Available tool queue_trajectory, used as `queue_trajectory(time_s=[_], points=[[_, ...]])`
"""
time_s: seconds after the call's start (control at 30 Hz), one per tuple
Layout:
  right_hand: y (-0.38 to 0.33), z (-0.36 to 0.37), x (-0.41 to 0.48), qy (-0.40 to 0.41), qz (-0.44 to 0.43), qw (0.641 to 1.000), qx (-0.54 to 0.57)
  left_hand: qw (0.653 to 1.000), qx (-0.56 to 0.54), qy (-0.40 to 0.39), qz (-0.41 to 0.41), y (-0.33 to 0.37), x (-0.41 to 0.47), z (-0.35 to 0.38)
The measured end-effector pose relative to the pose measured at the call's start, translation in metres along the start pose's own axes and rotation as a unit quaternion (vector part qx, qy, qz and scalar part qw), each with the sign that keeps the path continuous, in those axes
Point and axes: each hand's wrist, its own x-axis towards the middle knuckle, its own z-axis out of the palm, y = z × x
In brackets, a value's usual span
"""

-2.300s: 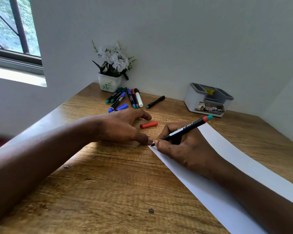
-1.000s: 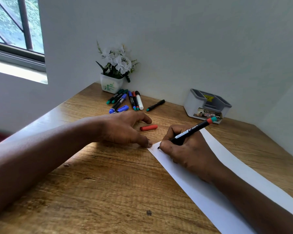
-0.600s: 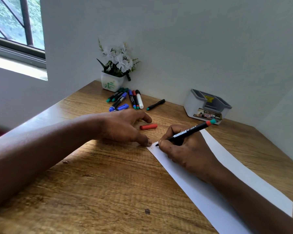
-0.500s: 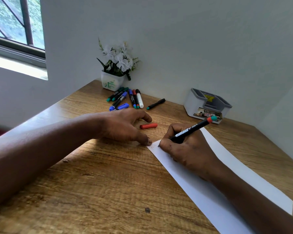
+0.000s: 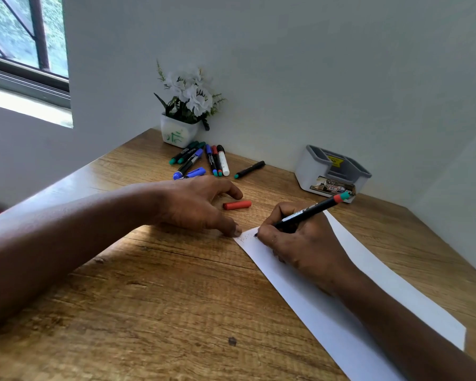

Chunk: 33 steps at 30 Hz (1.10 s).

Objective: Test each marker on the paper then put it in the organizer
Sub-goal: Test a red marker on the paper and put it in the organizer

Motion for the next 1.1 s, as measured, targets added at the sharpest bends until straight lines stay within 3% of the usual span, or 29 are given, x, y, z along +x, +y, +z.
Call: queue_trajectory(time_s=[0.3, 0.43, 0.67, 0.87, 1.0, 1.1], points=[[-0.003, -0.002, -0.002, 0.008, 0.032, 0.998, 0.054, 1.000, -0.006, -0.007, -0.003, 0.001, 0.000, 0.000], [-0.004, 0.000, -0.001, -0.009, 0.027, 0.999, 0.017, 1.000, -0.011, -0.011, -0.001, 0.002, 0.000, 0.000], [-0.006, -0.002, -0.003, -0.013, 0.042, 0.998, 0.048, 1.000, -0.012, -0.014, 0.000, 0.001, 0.001, -0.001], [-0.006, 0.000, -0.002, 0.017, 0.068, 0.997, 0.044, 1.000, -0.016, -0.013, 0.004, 0.002, 0.001, 0.000], [-0.004, -0.003, 0.001, 0.044, 0.129, 0.976, 0.170, 1.000, 0.003, 0.007, 0.014, 0.001, -0.003, 0.000], [-0.002, -0.009, 0.004, 0.026, 0.146, 0.941, 0.305, 0.997, 0.016, 0.070, 0.024, 0.002, -0.005, 0.005]])
